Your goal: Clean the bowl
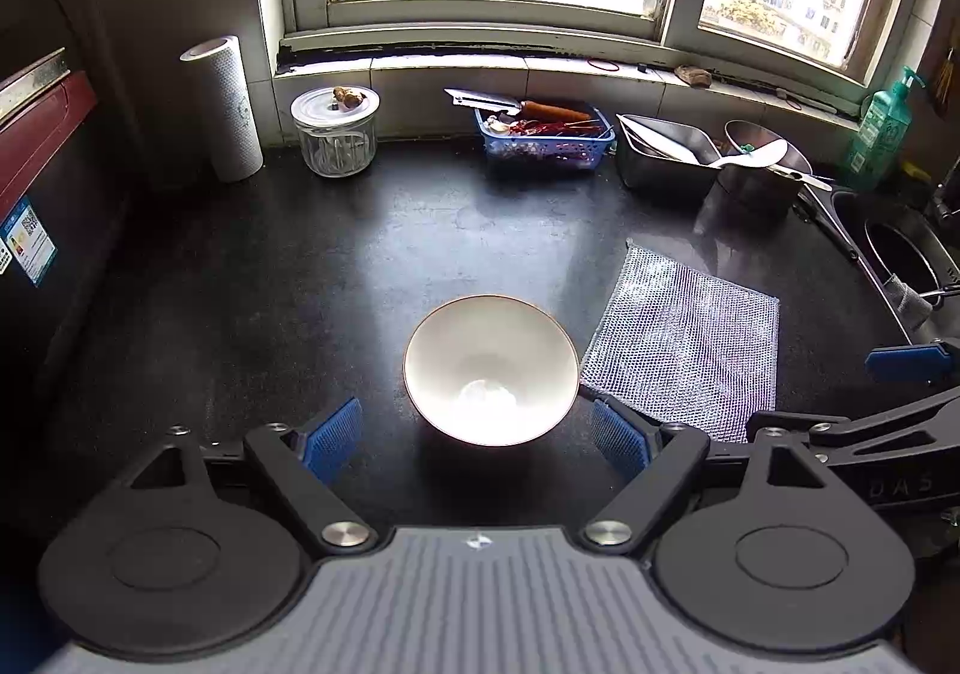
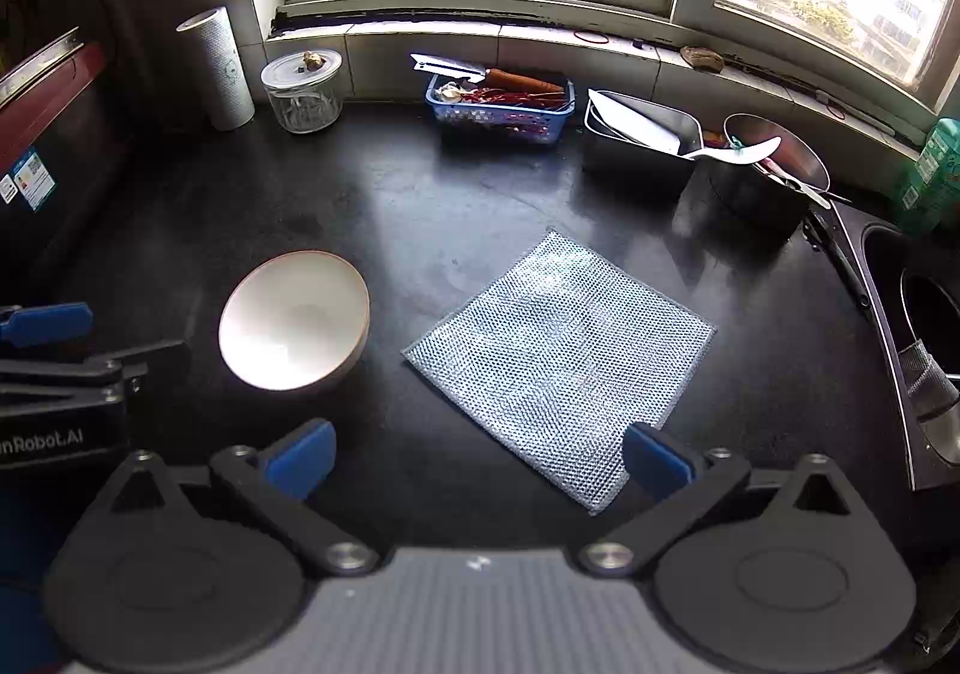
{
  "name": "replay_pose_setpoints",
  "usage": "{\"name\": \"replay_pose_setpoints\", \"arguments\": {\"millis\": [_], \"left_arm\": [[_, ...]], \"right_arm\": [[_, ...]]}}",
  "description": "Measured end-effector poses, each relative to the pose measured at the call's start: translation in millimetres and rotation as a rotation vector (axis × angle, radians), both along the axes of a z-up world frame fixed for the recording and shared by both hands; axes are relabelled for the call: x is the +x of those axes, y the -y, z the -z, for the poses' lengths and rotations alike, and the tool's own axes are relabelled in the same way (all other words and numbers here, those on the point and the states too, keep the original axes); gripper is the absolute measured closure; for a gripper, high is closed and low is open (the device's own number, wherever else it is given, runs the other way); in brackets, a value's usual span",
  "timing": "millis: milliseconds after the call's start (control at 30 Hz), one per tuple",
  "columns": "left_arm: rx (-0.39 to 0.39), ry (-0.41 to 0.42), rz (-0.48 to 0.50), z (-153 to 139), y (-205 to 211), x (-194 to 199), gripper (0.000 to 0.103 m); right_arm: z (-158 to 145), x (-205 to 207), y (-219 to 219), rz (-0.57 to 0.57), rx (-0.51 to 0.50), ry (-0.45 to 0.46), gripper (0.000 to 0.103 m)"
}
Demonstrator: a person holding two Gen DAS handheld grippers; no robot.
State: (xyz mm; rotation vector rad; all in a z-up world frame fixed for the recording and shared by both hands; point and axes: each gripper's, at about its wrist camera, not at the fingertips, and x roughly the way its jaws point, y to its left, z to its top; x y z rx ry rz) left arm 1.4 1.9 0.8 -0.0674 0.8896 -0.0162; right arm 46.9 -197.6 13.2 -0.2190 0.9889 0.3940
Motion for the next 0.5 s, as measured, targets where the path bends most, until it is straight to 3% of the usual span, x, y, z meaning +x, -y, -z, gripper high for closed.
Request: {"name": "replay_pose_setpoints", "arguments": {"millis": [500], "left_arm": [[-0.012, 0.008, -0.011, -3.3, 6.1, -1.7, 0.019]], "right_arm": [[0.1, 3.6, -1.4, 0.002, 0.001, 0.004, 0.001]]}}
